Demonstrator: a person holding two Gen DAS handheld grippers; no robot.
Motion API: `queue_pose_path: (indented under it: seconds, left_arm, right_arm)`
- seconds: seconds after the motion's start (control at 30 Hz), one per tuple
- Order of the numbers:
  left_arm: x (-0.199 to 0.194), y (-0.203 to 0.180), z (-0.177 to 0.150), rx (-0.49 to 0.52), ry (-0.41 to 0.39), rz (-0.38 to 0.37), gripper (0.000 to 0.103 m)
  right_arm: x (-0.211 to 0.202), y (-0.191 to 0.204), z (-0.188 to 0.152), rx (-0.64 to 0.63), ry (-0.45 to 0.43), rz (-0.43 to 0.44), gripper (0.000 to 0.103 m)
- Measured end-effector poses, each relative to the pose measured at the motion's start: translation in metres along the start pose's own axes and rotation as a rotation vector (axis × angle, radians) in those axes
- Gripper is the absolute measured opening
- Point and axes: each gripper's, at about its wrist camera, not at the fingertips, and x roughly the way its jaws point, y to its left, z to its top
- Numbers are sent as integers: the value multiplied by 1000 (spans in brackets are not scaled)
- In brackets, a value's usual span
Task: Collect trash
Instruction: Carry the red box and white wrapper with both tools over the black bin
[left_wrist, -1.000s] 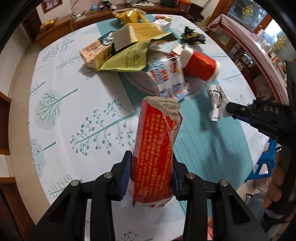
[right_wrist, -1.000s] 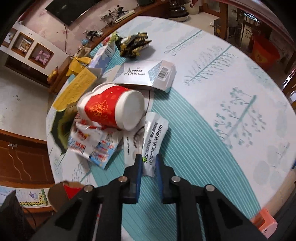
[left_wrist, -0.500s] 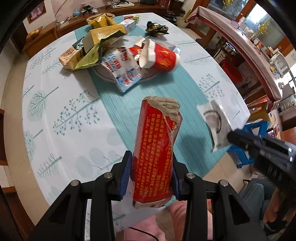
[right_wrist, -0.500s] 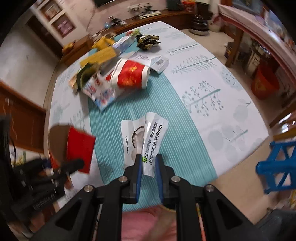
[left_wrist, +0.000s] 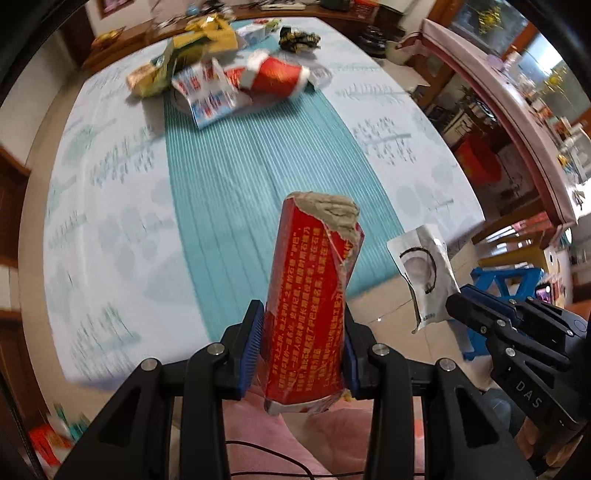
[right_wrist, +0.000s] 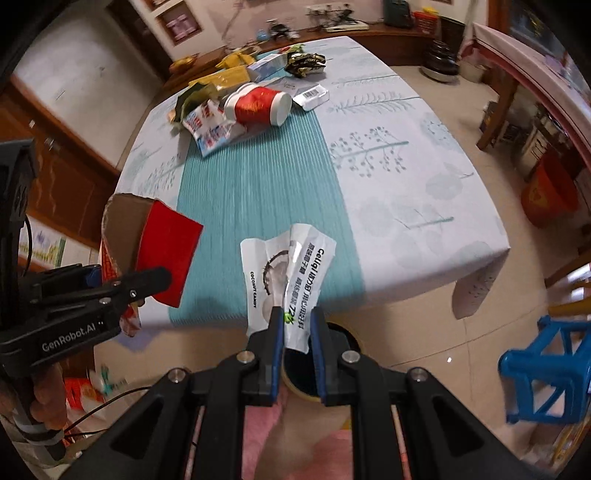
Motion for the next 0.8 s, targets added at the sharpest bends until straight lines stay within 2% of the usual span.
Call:
queue_pose_path:
  seconds: [0.13,0.37,0.63,0.8]
  left_arm:
    - [9,-30,-31,-76,25,12,36]
    - [29,-57,-73,-119,72,71,36]
    - [80,-66,-122,-114,173,103,36]
    - [128,-61,-142,-118,214,106,36]
  right_arm:
    - [-4,-28,-25,-52,33,16,14]
    - [8,-66,-63,-71,95,35,14]
    - [50,-88,-100,3,142,71,14]
    - [94,-96,-125,45,170,81,14]
